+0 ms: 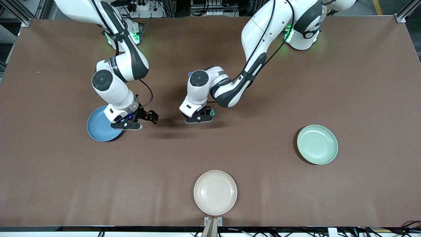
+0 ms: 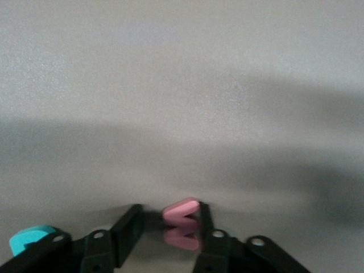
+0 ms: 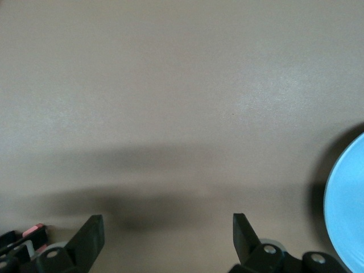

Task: Sort uppercase to blue plate, lowercase to green plate
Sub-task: 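Close the left gripper on the pink w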

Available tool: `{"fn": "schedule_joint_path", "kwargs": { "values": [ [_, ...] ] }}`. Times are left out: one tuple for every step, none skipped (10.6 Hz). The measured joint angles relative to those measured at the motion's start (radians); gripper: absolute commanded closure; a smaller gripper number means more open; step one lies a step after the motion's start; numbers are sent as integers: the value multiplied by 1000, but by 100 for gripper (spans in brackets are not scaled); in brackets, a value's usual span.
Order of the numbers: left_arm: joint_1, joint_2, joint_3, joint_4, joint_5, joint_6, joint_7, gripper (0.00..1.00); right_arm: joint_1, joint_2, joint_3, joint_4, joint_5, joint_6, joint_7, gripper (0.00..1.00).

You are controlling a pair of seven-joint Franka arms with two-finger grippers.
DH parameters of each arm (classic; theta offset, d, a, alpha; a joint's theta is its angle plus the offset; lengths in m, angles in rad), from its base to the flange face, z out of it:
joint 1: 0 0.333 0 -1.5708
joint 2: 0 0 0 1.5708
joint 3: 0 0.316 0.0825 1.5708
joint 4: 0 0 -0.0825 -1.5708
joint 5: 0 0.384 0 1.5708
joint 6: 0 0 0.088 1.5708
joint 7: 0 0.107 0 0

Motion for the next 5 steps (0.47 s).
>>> {"fn": "schedule_joint_path", "kwargs": {
  "values": [
    [0, 2, 1, 0, 0, 0, 0, 64, 0, 0, 0, 0, 0, 0, 0, 0],
    [0, 2, 1, 0, 0, 1, 0, 64, 0, 0, 0, -1, 1, 0, 0, 0],
    [-1, 2, 1, 1, 0, 1, 0, 69, 0, 0, 0, -1, 1, 0, -1, 0],
    [-2, 3, 2, 1, 0, 1, 0, 77, 0, 0, 0, -1, 1, 0, -1, 0],
    [-6, 3, 6, 3, 0, 1, 0, 85, 0, 0, 0, -1, 1, 0, -1, 0]
  ]
}}
